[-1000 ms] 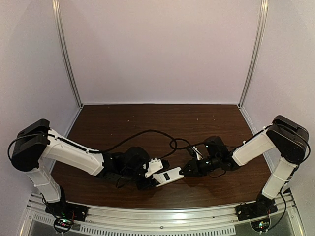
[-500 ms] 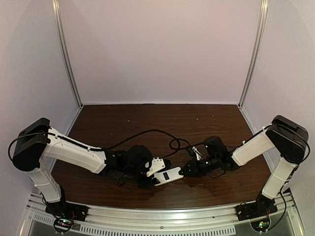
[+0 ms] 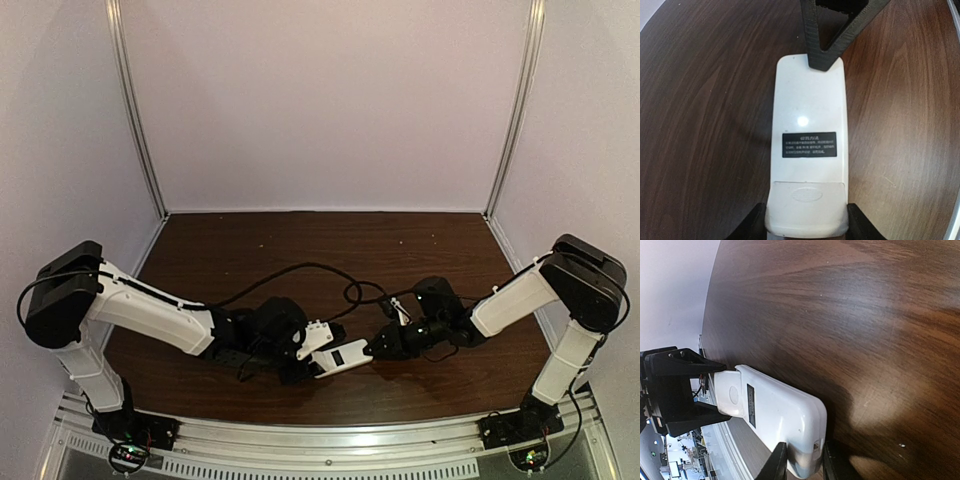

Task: Load the batteries into the remote control
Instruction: Load the battery cover onto the remote control.

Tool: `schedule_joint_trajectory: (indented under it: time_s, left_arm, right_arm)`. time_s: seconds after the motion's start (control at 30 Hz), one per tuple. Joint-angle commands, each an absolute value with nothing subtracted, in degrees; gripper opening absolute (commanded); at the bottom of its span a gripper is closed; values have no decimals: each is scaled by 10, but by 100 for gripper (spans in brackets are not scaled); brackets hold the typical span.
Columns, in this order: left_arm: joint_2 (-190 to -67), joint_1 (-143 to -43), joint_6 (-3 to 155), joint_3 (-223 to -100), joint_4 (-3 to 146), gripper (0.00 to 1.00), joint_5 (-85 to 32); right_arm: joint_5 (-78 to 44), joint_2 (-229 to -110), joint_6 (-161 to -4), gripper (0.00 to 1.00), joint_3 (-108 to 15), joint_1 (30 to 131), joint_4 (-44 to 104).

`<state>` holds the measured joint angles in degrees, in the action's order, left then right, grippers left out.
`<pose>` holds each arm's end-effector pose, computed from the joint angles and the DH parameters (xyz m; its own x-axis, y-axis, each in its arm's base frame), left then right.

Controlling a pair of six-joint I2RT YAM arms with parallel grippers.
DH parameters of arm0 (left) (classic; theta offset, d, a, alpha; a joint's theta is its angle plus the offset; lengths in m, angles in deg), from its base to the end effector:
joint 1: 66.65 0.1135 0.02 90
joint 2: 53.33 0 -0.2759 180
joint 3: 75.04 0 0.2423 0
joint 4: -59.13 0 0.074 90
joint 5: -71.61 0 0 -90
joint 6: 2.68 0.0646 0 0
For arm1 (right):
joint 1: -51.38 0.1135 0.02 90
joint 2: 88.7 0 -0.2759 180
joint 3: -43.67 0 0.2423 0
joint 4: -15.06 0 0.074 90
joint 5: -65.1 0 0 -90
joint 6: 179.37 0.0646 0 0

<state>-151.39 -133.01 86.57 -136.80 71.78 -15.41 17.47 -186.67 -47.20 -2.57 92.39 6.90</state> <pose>0.1414 -0.3146 0.1388 -0.3142 0.6851 -0.6572 0.8971 0.4407 0.0306 0.1952 0.2274 0.1126 -0.9583 -0.1760 -0.2252 -0.2832 0.4794 0.8307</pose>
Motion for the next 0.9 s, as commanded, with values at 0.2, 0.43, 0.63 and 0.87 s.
schedule_joint_trajectory:
  time_s: [0.2,0.43,0.63,0.87]
  left_arm:
    - [-1556,-1315,849,-1350,696,47,-138]
    - [-1557,-1311,856,-1352,705,55,-141]
    - [-1560,-1309,857,-1353,706,57,-143]
    - [-1558,-1309,859,-1357,713,64,-144]
  right_arm:
    - [191,-1891,-489,25,-31,943,100]
    - [190,-1890,-491,25,-33,943,104]
    - [190,-1891,-492,25,-35,943,106]
    - [190,-1890,-492,25,-36,943,107]
